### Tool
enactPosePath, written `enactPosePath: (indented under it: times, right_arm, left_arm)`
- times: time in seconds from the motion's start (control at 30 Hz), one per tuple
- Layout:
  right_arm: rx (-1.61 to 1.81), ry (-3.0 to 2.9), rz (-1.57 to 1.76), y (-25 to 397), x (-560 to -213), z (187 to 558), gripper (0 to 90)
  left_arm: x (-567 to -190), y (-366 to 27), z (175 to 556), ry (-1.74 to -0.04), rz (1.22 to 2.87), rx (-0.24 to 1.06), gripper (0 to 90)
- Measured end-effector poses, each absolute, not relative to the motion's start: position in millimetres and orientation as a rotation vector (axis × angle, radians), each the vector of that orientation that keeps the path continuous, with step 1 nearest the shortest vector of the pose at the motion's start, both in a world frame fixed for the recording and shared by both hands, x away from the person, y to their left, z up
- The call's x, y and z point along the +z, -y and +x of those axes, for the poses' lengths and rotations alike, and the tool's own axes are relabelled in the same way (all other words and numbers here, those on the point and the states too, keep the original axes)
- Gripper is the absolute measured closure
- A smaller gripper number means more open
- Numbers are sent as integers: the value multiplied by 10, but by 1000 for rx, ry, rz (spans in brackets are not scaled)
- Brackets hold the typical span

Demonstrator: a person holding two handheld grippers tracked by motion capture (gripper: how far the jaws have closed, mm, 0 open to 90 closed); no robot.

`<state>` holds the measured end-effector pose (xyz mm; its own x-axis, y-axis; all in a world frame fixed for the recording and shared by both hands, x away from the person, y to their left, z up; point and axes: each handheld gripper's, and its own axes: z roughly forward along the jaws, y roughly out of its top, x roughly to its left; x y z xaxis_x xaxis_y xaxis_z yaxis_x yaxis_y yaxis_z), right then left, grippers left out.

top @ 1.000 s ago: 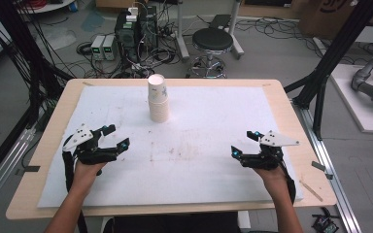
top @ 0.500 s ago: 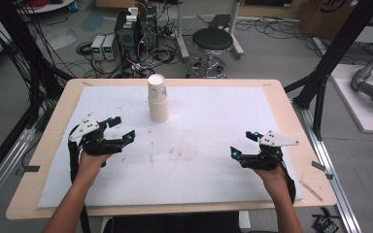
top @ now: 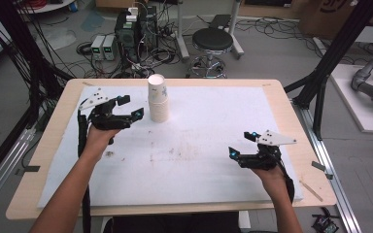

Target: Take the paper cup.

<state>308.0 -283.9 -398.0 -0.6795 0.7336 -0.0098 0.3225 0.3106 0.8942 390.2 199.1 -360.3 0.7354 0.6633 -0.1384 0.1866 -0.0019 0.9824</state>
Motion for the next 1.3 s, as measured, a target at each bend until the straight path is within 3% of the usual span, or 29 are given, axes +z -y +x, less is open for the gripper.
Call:
enactPosePath:
  times: [0.7, 1.3]
  right_arm:
    - [1344, -2170, 948, 2833, -3969, 3087, 156]
    - [1344, -2174, 971, 2857, -3986, 3095, 157]
  left_arm:
    - [-3261, -1703, 4615, -752, 1643, 442, 157]
    - [-3485, -1465, 4970, -817, 1719, 411, 168]
